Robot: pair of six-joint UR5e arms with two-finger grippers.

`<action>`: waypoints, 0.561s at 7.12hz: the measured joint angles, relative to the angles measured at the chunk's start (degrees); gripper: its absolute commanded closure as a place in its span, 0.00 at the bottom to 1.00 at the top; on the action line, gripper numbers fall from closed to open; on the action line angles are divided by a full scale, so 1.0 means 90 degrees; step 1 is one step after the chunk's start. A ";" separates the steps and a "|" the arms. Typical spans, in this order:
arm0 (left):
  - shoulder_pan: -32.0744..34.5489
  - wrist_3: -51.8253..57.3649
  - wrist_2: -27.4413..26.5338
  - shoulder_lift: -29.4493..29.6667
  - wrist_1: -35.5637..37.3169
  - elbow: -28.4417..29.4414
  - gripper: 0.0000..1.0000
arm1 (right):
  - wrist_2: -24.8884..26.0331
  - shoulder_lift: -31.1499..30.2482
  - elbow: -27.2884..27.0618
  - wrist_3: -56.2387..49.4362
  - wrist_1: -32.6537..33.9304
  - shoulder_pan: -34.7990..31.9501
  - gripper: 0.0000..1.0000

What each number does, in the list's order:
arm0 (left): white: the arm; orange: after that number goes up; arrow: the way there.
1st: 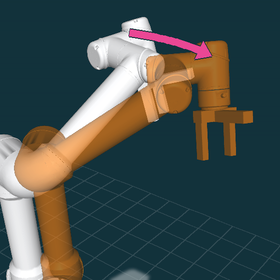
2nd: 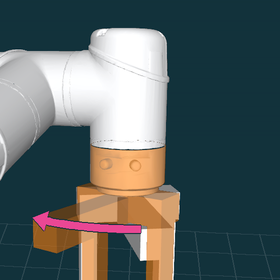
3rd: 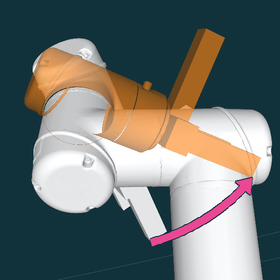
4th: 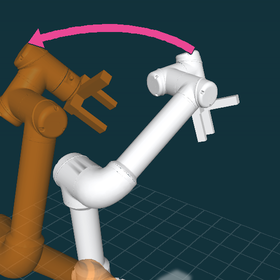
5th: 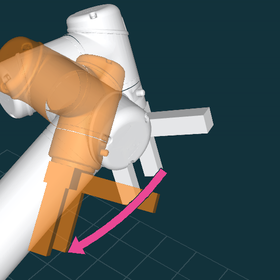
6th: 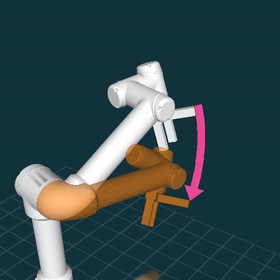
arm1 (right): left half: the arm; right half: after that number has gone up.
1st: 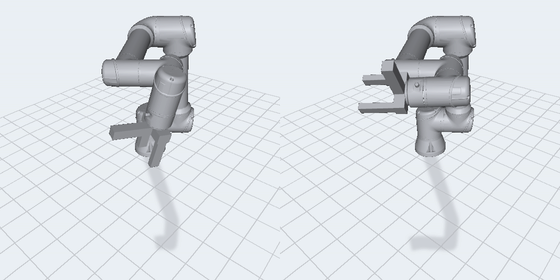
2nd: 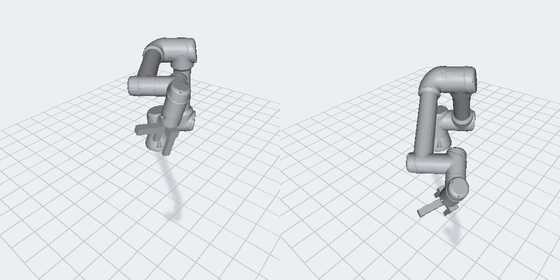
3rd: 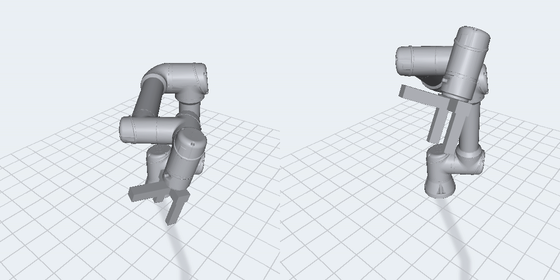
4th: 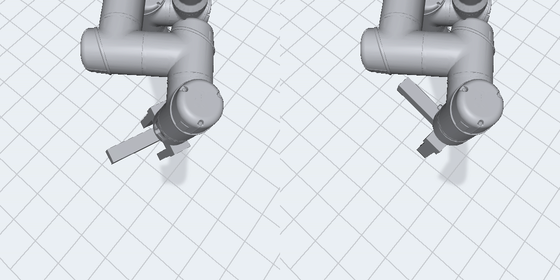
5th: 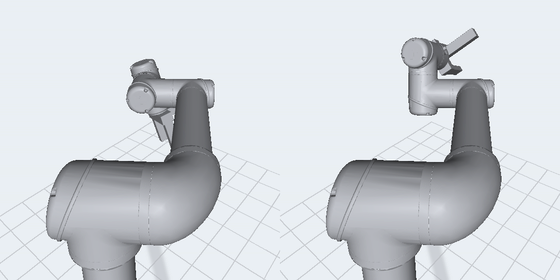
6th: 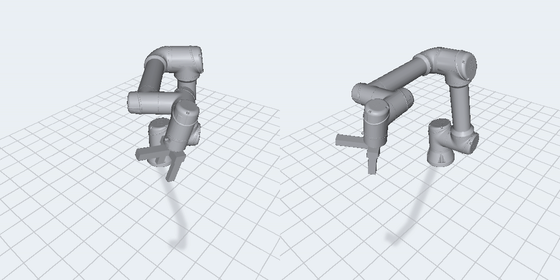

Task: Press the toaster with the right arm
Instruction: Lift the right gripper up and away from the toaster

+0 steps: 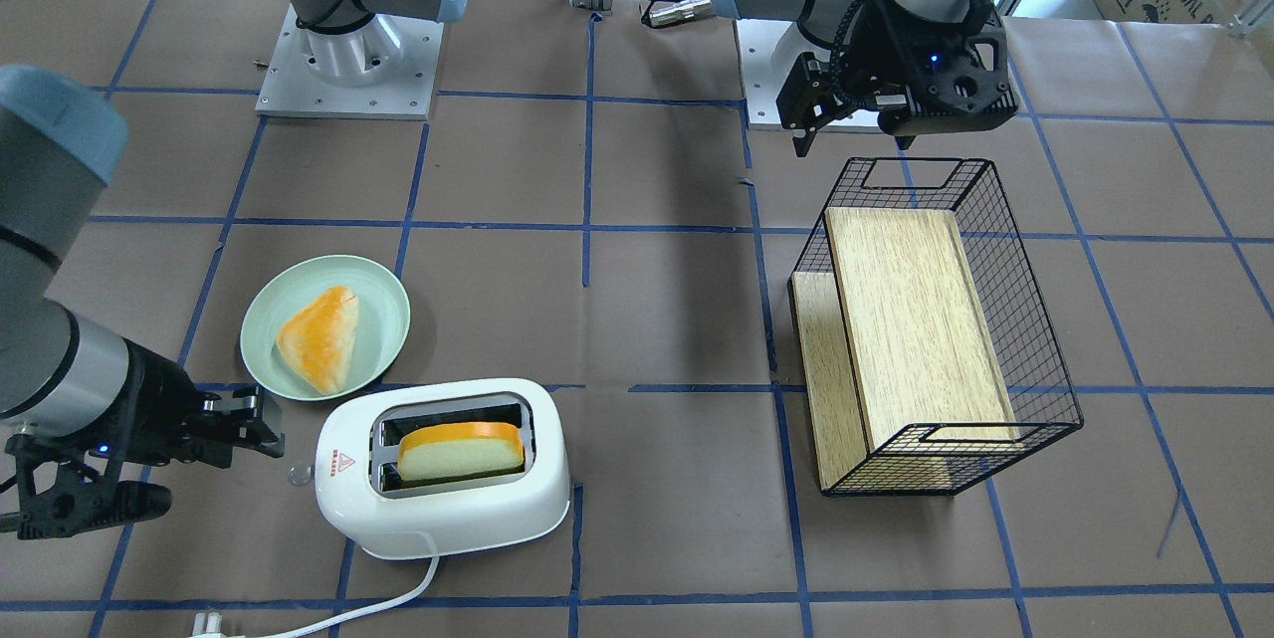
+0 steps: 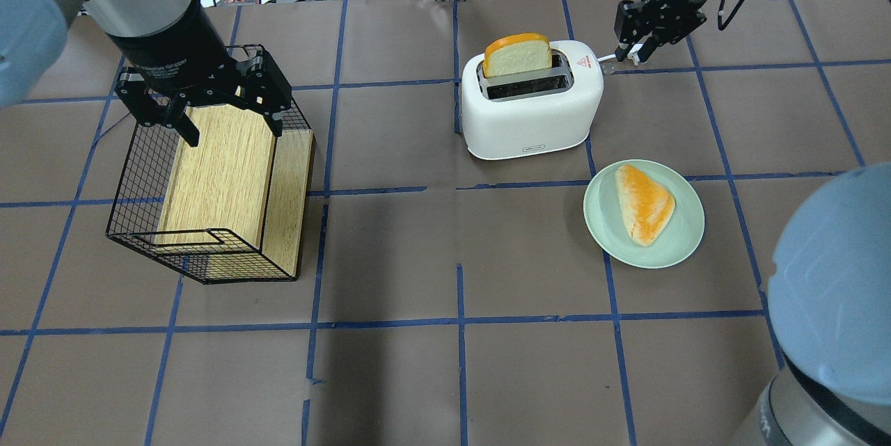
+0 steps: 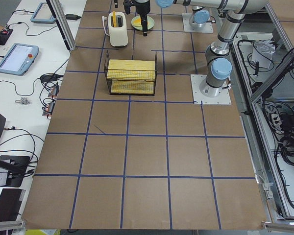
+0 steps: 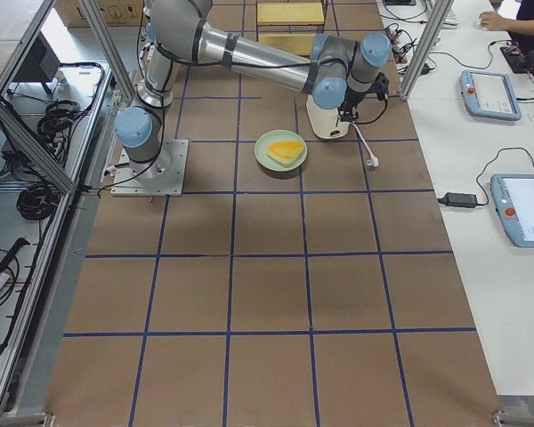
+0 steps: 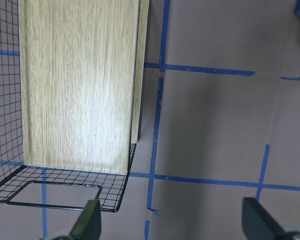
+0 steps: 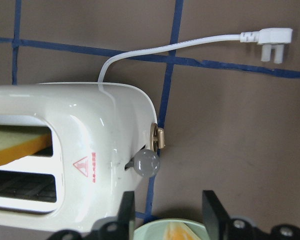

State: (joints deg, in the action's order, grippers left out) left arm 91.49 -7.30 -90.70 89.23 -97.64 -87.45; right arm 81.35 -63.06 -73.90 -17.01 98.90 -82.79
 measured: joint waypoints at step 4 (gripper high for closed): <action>0.0000 0.0000 0.0000 0.0000 0.0008 -0.0002 0.00 | 0.1107 -0.0432 0.0446 -0.0013 -0.0027 -0.0448 0.00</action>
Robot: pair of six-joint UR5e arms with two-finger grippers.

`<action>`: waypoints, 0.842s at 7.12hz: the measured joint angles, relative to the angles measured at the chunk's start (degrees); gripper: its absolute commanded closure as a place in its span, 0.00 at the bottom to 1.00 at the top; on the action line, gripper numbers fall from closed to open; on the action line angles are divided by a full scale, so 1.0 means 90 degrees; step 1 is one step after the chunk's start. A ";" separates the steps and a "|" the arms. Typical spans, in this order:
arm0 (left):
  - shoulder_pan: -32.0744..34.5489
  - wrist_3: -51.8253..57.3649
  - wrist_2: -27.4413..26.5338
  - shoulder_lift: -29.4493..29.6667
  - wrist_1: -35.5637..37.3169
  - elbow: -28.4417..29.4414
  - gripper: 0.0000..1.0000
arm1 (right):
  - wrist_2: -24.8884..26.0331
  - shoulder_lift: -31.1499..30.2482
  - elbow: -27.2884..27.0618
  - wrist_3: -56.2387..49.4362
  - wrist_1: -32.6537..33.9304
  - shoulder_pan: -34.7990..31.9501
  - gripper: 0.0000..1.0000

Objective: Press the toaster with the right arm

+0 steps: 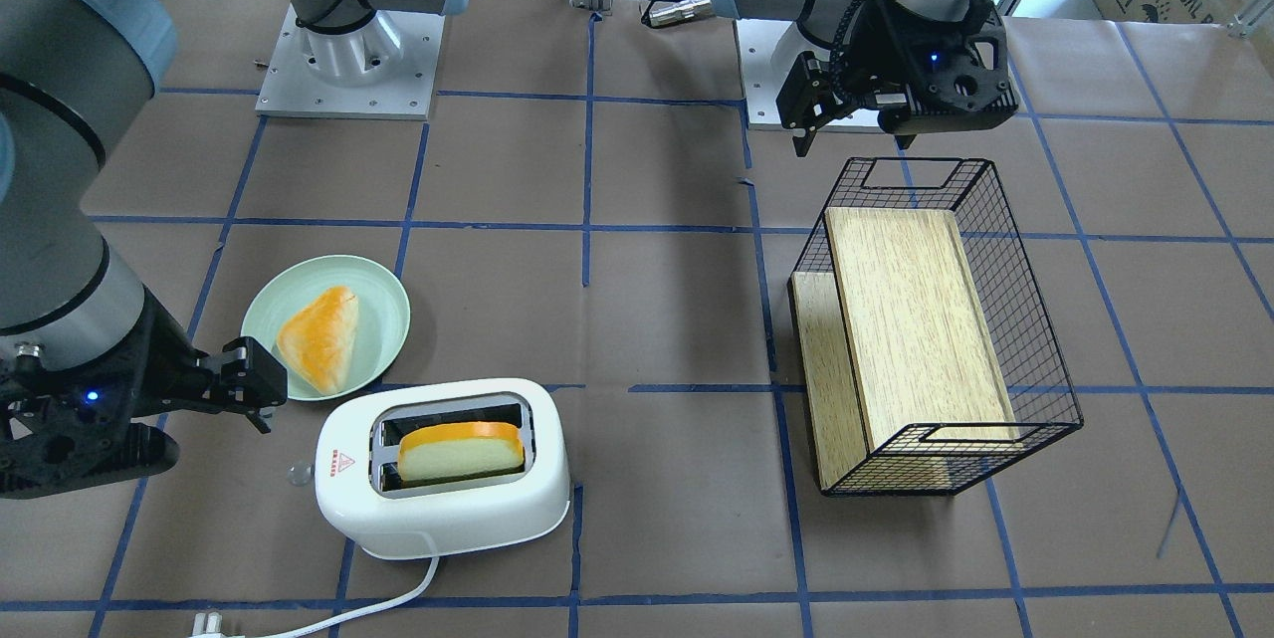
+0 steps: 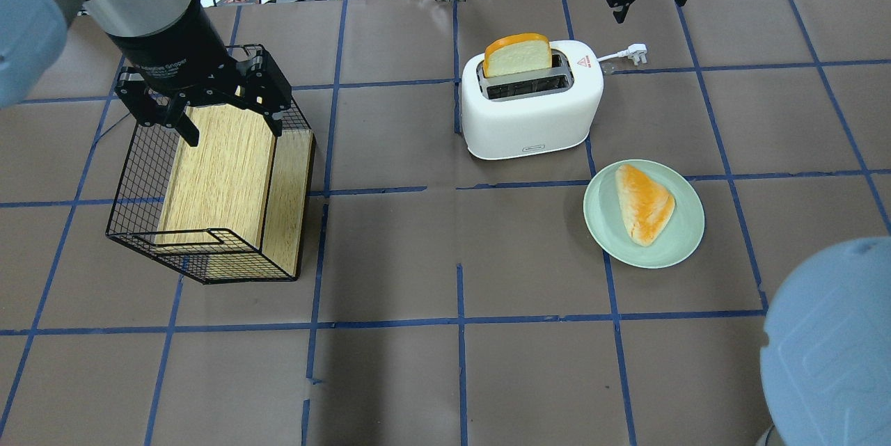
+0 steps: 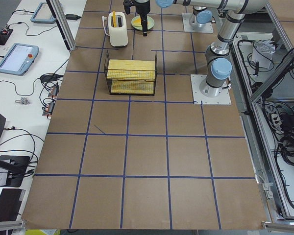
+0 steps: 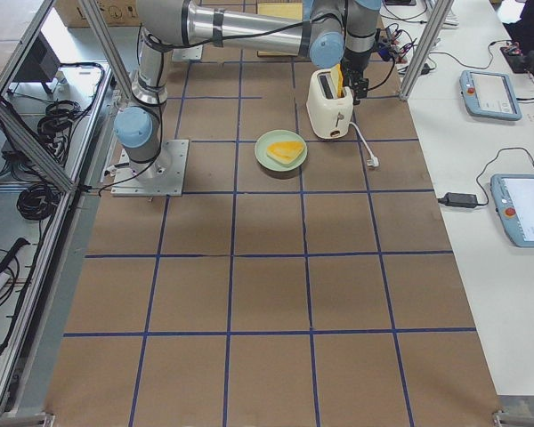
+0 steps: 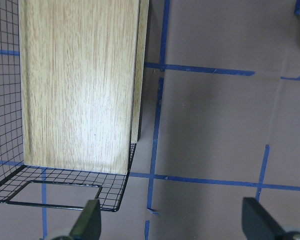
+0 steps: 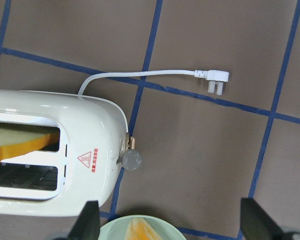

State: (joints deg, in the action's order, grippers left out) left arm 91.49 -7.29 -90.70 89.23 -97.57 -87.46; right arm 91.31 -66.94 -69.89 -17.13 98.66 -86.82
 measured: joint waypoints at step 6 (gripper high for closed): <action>0.0000 0.0000 0.0000 0.0006 -0.0008 0.0001 0.00 | -0.0439 -0.2369 -0.1416 0.0044 -0.1737 -0.0029 0.01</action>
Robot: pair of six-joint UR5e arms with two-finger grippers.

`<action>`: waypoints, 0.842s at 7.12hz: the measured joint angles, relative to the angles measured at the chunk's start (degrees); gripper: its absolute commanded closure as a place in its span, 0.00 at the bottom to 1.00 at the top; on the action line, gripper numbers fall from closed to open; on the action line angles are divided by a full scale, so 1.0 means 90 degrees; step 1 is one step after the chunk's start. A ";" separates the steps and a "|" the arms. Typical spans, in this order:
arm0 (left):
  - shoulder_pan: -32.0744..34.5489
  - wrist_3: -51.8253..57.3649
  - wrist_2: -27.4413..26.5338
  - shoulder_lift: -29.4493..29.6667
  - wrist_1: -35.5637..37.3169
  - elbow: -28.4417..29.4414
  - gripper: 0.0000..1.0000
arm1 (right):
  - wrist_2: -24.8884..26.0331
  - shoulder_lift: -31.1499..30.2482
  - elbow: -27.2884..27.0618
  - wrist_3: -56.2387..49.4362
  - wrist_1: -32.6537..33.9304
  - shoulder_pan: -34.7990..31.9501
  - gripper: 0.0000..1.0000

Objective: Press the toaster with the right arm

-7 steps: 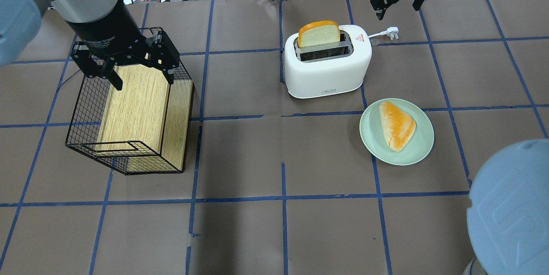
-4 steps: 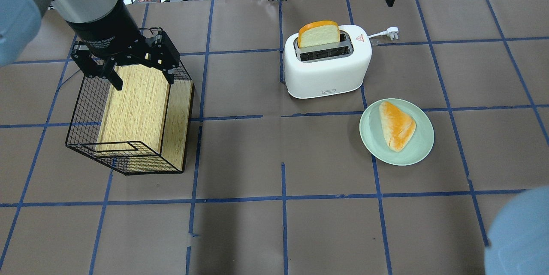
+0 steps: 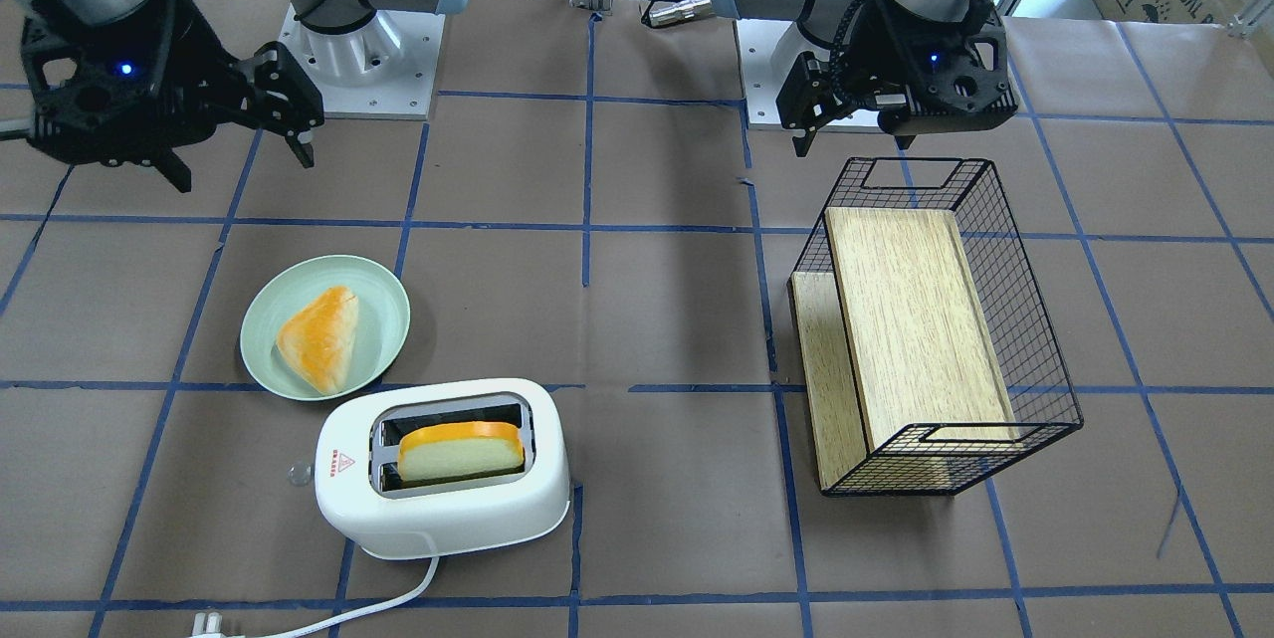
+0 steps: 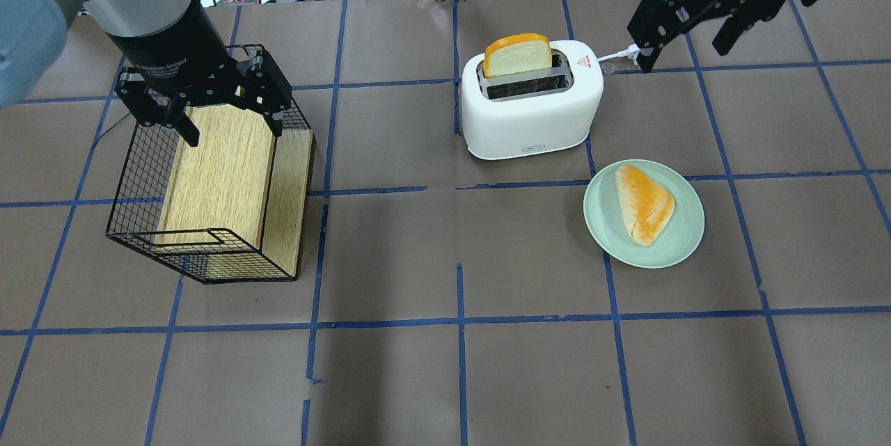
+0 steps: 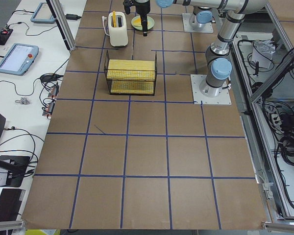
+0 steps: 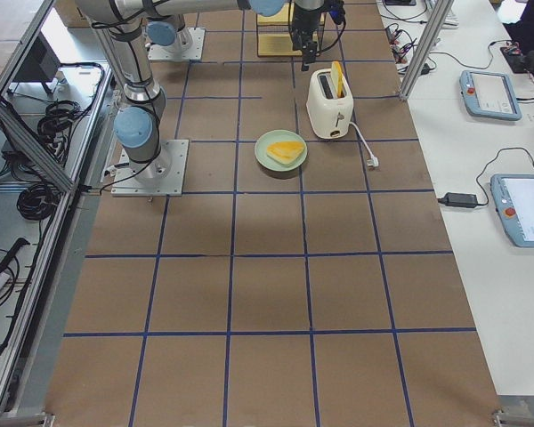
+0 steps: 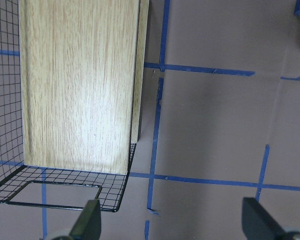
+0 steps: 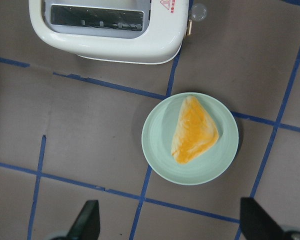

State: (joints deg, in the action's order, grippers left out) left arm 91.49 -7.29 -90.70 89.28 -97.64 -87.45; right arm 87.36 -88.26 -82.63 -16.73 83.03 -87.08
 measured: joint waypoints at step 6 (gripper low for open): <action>0.0000 0.0000 0.0000 0.0000 0.0006 -0.0003 0.00 | 0.0045 -0.0372 -0.0796 0.0124 0.0833 0.0004 0.00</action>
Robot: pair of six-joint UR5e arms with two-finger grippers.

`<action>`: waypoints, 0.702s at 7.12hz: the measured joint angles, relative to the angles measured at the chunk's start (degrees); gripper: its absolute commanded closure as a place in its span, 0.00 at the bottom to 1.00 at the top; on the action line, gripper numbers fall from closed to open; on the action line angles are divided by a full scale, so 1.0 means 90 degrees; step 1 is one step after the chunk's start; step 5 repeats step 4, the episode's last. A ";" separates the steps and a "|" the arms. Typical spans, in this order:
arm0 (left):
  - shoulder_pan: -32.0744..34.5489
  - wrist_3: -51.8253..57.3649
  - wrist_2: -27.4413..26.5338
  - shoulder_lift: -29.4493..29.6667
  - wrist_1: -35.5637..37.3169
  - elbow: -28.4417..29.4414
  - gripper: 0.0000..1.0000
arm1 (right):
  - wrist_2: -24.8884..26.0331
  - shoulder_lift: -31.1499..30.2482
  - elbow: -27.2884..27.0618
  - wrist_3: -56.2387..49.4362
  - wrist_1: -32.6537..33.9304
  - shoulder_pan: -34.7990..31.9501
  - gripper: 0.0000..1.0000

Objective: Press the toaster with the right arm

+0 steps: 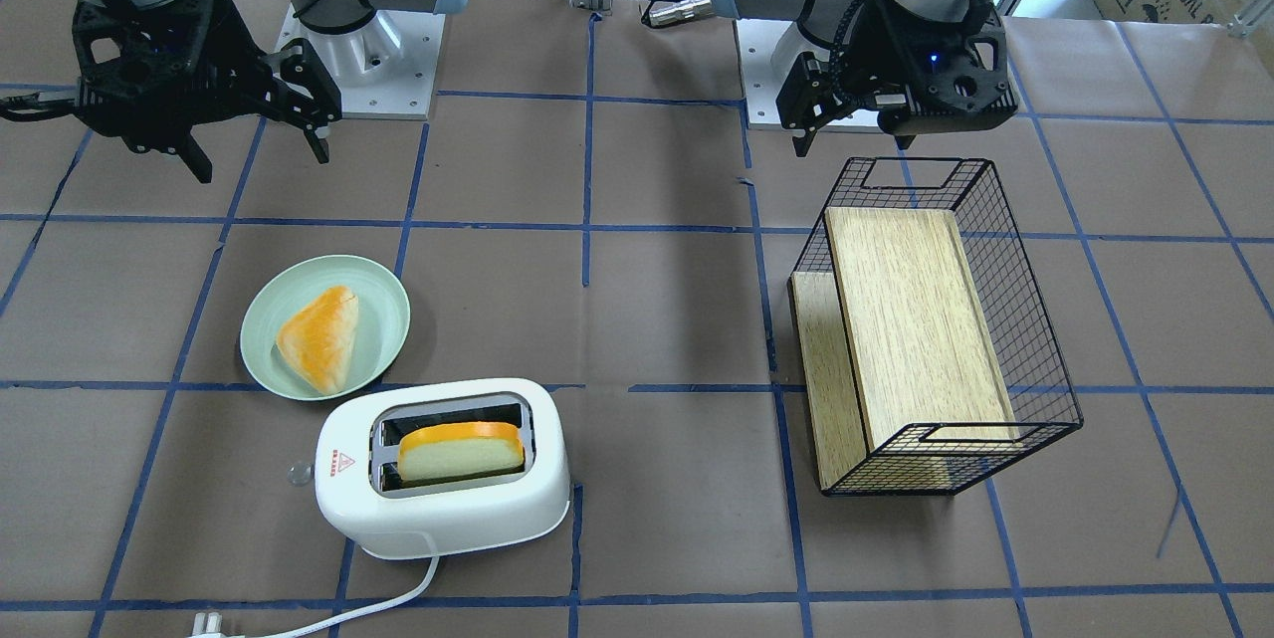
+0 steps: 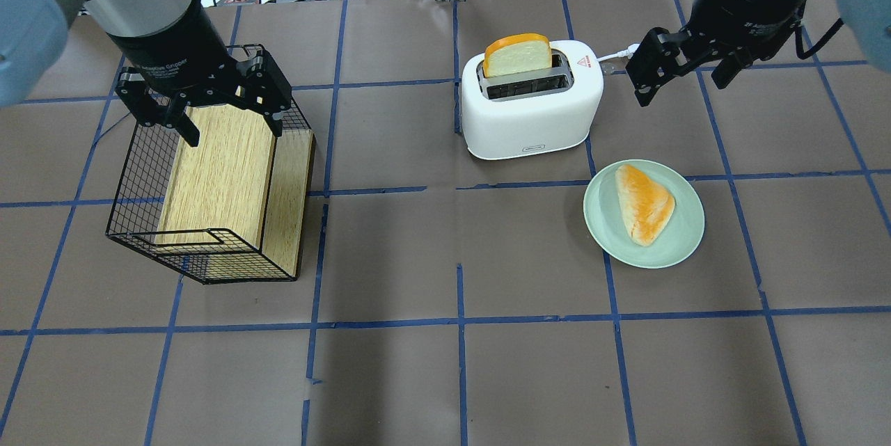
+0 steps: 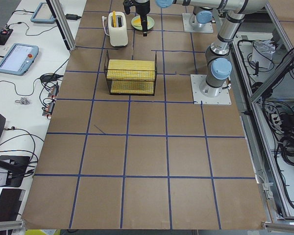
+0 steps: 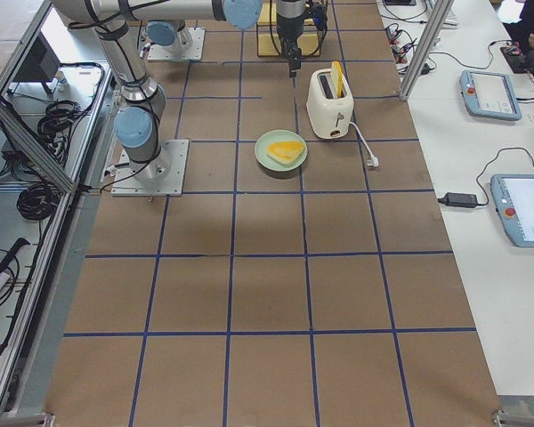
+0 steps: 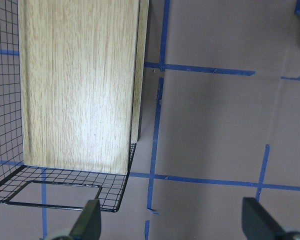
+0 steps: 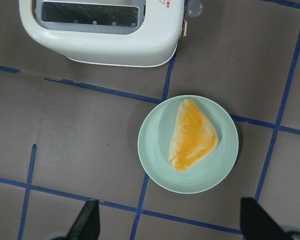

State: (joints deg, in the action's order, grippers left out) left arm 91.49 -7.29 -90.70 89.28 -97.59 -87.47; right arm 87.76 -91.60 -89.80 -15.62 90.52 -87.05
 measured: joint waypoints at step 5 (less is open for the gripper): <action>0.0000 0.0000 0.0000 0.0000 -0.0004 0.0002 0.00 | 0.0254 0.0136 0.0071 0.0009 -0.0048 0.0014 0.00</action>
